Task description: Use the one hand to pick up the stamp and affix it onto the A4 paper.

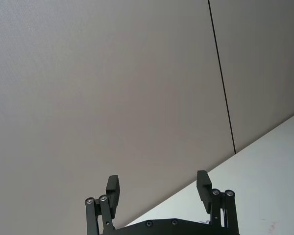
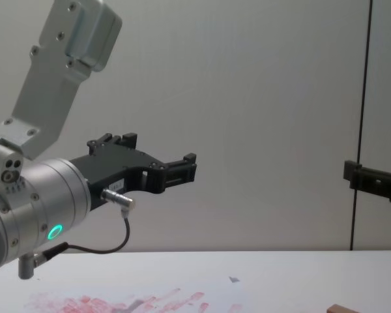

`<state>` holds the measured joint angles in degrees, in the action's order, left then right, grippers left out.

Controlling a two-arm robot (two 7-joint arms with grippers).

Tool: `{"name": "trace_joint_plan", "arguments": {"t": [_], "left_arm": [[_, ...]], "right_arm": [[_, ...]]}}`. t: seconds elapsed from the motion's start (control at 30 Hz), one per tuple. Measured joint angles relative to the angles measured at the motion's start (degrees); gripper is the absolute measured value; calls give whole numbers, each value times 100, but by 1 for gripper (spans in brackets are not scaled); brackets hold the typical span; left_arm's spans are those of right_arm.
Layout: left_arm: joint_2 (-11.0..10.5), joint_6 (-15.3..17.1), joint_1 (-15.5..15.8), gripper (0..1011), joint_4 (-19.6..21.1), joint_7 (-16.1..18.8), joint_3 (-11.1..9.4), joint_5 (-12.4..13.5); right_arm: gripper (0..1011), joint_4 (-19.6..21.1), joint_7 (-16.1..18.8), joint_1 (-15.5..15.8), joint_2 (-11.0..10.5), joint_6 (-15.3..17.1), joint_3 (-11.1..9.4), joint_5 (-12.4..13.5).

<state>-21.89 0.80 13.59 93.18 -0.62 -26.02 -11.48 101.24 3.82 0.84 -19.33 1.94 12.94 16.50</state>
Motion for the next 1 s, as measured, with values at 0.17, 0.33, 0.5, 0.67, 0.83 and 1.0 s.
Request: {"name": "trace_joint_plan", "arguments": {"t": [0.17, 0.33, 0.5, 0.67, 0.83, 1.0], "left_arm": [[0, 0, 0, 1001, 0, 0, 0, 0], [0, 0, 0, 1002, 0, 0, 0, 0], [0, 0, 0, 1001, 0, 0, 0, 0], [0, 0, 0, 1001, 0, 0, 0, 0], [0, 0, 0, 1001, 0, 0, 0, 0], [0, 0, 0, 1001, 0, 0, 0, 0]], "right_arm": [[1001, 0, 0, 0, 0, 0, 0, -1], [1001, 0, 0, 0, 0, 0, 0, -3], [1001, -1, 0, 0, 0, 0, 0, -4], [1001, 0, 0, 0, 0, 1, 0, -4], [1001, -1, 0, 0, 0, 1, 0, -4], [1001, -1, 0, 0, 0, 1, 0, -4]]}}
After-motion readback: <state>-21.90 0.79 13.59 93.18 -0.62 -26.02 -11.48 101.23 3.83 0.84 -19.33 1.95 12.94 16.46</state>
